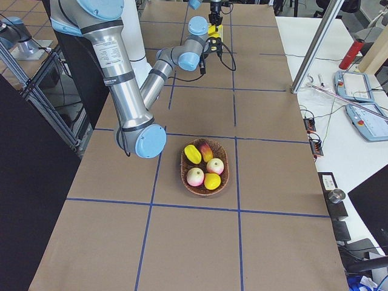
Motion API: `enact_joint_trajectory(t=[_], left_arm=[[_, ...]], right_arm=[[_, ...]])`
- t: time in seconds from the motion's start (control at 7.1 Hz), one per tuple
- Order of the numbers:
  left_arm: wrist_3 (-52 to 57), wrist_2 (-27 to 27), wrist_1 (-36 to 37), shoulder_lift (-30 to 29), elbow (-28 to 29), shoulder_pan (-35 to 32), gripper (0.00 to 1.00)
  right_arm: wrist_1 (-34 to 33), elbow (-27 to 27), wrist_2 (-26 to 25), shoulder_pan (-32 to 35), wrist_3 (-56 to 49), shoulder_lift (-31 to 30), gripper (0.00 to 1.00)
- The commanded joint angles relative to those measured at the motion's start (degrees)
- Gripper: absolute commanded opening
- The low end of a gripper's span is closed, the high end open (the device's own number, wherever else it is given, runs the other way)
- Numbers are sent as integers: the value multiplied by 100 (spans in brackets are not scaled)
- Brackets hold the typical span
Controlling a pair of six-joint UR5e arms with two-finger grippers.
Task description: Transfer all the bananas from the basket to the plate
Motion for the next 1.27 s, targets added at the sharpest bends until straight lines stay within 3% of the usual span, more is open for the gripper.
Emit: enact_joint_trajectory(t=[0.0,0.28,0.42,0.56,0.85,1.13], left_arm=[[456,225,-2,503,462,-82,0],[456,331,-2,434,1106,-29,0],[448,323,-2,442,1125,-46,10],[456,332,-2,442,1125,-38,99],[482,297,-2,442,1099,-107,100],[1172,244,7,468,1002,-484,100]], right_arm=[[2,-22,-14,51,0,-71,100],[-7,-22,-5,69,0,-71,100],[2,-22,-5,77,0,-71,100],[2,-22,12,95,-9,-71,100],[-15,-14,47,182,-9,-80,100],[-583,48,109,733,-105,-202,100]])
